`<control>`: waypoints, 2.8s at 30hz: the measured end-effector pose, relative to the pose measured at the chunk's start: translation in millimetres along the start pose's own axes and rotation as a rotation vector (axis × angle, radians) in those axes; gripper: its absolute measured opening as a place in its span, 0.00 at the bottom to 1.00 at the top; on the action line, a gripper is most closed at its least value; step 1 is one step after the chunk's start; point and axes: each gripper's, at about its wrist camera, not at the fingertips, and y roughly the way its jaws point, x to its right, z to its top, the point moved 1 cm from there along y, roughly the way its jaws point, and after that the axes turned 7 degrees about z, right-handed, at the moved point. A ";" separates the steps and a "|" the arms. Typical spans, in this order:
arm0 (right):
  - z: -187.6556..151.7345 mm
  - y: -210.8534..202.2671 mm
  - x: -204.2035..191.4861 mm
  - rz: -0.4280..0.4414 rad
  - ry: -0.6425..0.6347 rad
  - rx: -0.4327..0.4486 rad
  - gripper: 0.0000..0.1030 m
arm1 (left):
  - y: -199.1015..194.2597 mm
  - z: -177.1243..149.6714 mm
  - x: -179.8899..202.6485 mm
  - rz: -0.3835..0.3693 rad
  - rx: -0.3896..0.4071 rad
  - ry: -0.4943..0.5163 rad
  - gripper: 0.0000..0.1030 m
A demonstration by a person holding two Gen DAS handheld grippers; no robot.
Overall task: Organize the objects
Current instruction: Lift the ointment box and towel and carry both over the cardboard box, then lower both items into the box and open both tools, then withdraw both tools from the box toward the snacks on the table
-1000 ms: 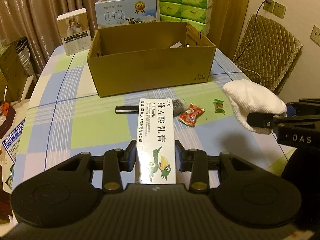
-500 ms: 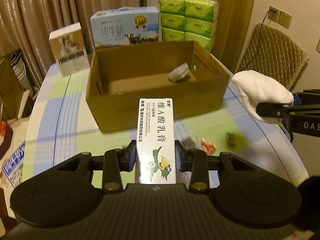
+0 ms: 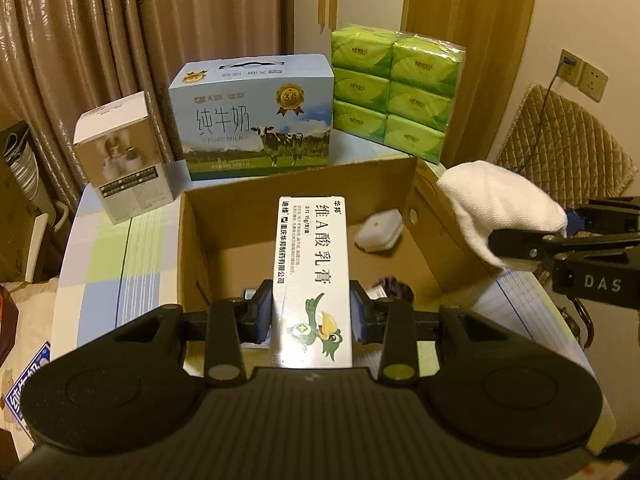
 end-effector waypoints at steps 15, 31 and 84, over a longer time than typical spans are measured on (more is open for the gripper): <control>4.4 51.8 28.3 -0.006 0.077 -0.052 0.36 | 69.1 20.4 0.2 0.004 -0.040 -0.003 0.32; -2.4 62.3 30.4 0.000 0.094 -0.068 0.36 | 73.8 8.4 -20.0 0.041 0.004 -0.066 0.50; -184.1 -154.2 -53.6 0.022 0.183 0.042 0.92 | -145.7 -203.7 22.3 0.085 0.018 -0.199 0.99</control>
